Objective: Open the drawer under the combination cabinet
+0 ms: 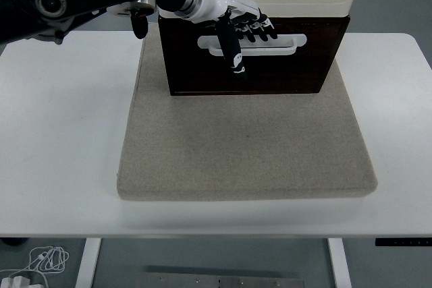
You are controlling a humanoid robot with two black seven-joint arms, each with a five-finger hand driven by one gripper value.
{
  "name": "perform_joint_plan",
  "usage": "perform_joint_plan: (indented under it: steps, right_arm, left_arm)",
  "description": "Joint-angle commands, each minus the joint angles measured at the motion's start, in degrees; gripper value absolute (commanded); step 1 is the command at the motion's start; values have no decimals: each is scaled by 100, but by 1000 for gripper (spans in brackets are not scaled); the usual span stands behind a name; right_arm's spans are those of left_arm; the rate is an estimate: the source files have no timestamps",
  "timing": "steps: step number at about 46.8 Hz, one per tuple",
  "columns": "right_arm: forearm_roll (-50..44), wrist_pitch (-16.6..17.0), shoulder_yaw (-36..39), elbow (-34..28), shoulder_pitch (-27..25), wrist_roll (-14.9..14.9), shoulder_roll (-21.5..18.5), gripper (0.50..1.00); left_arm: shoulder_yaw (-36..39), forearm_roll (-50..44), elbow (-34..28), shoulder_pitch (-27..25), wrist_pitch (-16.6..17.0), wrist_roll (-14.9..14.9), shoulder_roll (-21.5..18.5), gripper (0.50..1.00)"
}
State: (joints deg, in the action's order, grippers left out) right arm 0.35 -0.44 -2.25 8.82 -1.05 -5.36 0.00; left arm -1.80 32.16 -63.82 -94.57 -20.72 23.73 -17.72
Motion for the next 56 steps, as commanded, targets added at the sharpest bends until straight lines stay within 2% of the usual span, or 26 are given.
perform_joint_plan:
  steps: [1,22,56]
  right_arm:
    - [0,0,-3,6,0,0,0,928]
    - [0,0,-3,-3,0,0,0,928]
    - [0,0,-3,6,0,0,0,928]
  left_arm:
    - [4,1,10,26,42,0,49,986]
    - [13,1,28,53,244,0,84,986]
    - [4,1,72,158,341,0,208,986]
